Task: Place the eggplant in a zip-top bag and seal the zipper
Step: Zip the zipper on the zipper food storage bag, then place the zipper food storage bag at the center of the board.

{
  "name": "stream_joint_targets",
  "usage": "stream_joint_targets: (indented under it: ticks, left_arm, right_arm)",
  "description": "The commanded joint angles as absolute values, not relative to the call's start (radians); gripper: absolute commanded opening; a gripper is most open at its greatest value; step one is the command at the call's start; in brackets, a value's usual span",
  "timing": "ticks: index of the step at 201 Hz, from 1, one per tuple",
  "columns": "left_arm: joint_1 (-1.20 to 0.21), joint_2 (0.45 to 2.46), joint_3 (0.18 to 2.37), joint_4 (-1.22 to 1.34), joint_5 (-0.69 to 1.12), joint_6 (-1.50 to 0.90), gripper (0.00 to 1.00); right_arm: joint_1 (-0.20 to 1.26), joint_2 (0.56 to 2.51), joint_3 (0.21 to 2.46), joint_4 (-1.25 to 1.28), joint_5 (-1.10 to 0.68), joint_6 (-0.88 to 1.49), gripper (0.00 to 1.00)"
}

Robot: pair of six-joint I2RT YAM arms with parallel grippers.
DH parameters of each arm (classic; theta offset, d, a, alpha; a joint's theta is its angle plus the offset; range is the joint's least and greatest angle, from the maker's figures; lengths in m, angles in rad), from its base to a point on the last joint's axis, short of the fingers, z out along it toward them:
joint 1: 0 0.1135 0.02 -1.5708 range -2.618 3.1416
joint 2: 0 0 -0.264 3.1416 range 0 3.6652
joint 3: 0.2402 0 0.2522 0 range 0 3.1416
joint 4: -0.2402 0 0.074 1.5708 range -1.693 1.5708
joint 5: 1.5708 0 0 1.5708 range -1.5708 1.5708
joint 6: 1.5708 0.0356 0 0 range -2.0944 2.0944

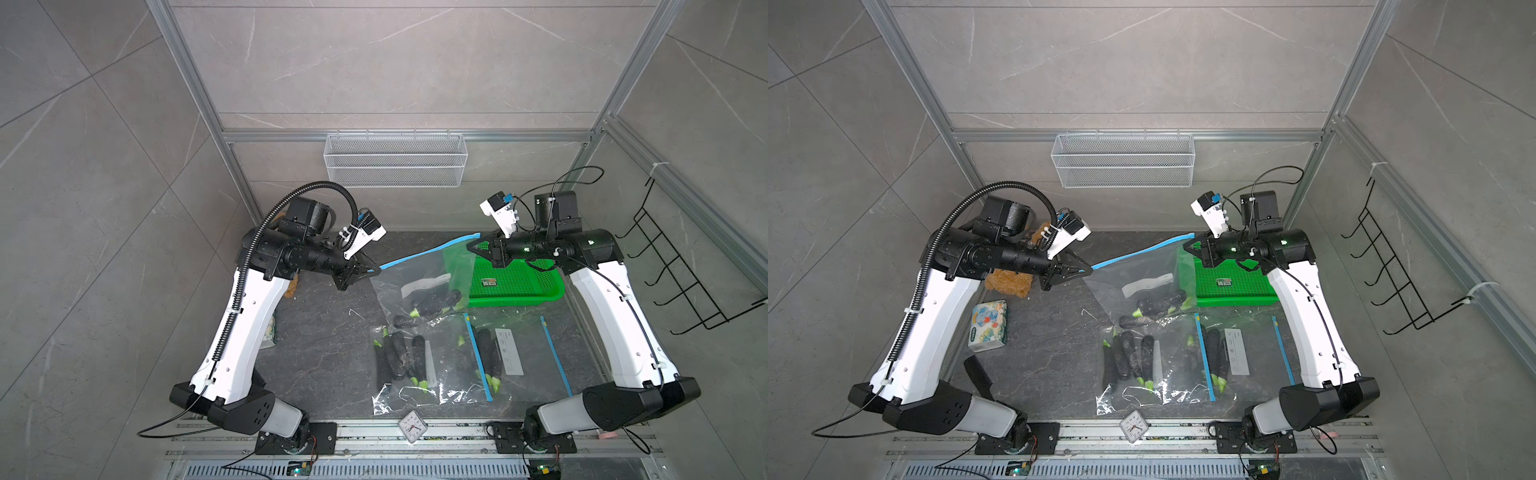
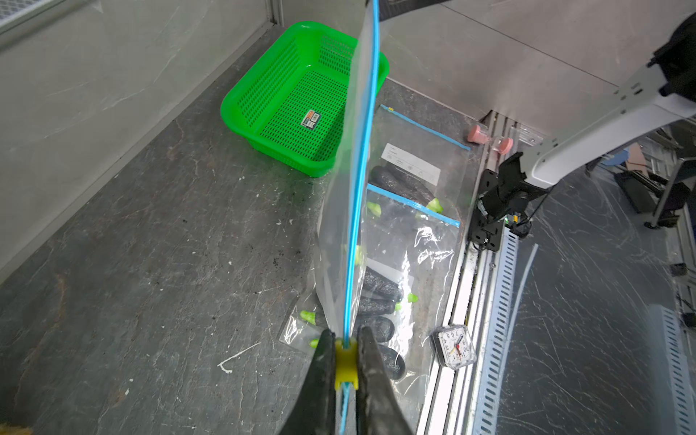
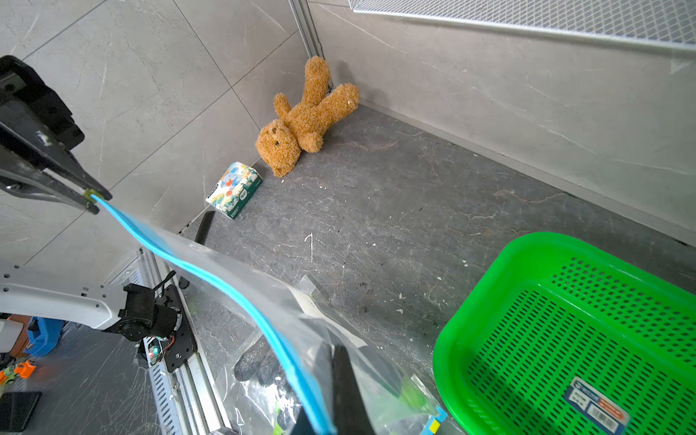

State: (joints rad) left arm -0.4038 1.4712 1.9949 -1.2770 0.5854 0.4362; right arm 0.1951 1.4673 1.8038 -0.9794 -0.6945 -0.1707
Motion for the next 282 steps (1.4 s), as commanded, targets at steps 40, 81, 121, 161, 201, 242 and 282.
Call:
stream_joint_targets:
  ticks: [40, 81, 121, 161, 201, 242, 282]
  left_arm:
    - [-0.332, 1.429, 1.956, -1.029, 0.421, 0.227, 0.00]
    - [-0.296, 1.459, 1.979, -0.960, 0.294, 0.135, 0.66]
    - [-0.148, 1.378, 1.935, -0.819, 0.272, -0.024, 0.93]
    - [-0.021, 1.314, 1.875, -0.767, 0.353, -0.157, 0.94]
    - [-0.012, 1.239, 1.783, -0.716, 0.347, -0.212, 0.94]
    - [-0.011, 1.224, 1.758, -0.697, 0.363, -0.233, 0.94]
    - [-0.011, 1.219, 1.726, -0.657, 0.399, -0.266, 0.94]
  right_arm:
    - [0.372, 1.443, 1.689, -0.828, -0.623, -0.043, 0.00]
    - [0.531, 1.472, 1.667, -0.694, -0.576, 0.143, 0.00]
    - [0.628, 1.508, 1.654, -0.514, -0.530, 0.354, 0.00]
    - [0.702, 1.581, 1.721, -0.461, -0.438, 0.493, 0.00]
    - [0.779, 1.650, 1.837, -0.482, -0.297, 0.558, 0.00]
    - [0.841, 1.664, 1.767, -0.317, -0.172, 0.703, 0.00]
    - [0.854, 1.653, 1.600, -0.148, -0.049, 0.775, 0.00]
